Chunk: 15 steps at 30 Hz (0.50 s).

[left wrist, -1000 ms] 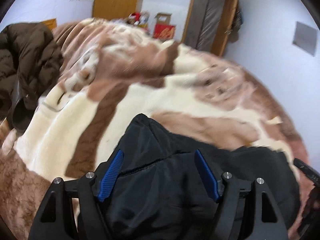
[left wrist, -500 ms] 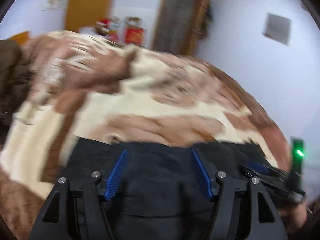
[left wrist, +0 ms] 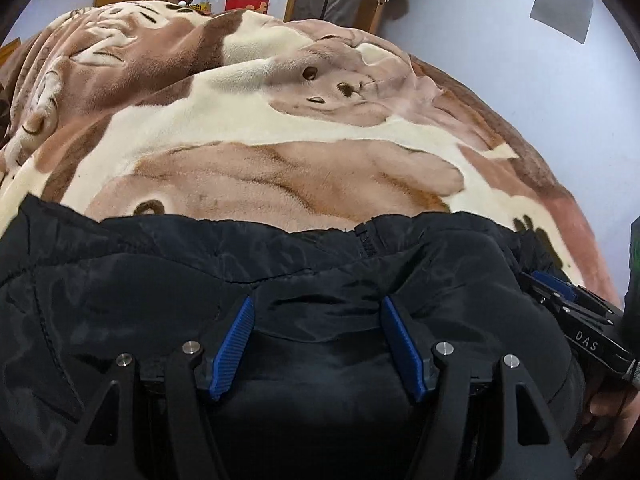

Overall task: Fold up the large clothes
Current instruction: 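Press and straighten the folded jacket edge with both tools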

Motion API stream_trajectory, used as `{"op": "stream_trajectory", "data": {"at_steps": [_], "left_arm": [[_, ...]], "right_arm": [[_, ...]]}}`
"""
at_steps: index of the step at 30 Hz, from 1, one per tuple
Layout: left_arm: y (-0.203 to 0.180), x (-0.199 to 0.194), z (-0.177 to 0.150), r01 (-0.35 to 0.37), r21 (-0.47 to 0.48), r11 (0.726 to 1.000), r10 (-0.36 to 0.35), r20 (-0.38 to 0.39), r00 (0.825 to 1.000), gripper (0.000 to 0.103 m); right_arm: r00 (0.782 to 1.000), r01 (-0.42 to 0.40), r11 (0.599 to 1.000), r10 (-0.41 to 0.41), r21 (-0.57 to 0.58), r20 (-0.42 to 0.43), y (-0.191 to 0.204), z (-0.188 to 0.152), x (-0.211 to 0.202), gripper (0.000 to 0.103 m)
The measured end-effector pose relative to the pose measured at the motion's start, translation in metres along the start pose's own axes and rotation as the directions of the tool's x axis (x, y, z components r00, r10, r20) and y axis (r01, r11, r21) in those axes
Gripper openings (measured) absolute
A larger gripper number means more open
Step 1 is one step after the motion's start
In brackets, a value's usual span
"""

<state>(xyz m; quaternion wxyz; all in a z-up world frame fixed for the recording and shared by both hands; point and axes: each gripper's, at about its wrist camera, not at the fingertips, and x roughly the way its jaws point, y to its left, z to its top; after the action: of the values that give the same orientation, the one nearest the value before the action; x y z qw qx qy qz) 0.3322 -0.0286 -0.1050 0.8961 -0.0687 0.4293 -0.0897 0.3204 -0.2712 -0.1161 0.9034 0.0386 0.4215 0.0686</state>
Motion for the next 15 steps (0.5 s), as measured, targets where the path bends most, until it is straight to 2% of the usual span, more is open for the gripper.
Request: {"op": "stream_trajectory", "data": {"at_steps": [8,15], "left_arm": [[-0.005,0.007,-0.002,-0.044,0.03,0.999,0.044,0.013,0.999,0.068],[-0.006,0.012,-0.004,-0.055,0.037,0.998,0.054,0.021,0.998,0.068]], "right_arm": [[1.0,-0.015,1.0,0.015,0.018,0.02,-0.006,-0.006,0.01,0.047],[0.999,-0.019,1.0,0.018,0.021,0.035,-0.007,-0.008,0.015,0.047]]}}
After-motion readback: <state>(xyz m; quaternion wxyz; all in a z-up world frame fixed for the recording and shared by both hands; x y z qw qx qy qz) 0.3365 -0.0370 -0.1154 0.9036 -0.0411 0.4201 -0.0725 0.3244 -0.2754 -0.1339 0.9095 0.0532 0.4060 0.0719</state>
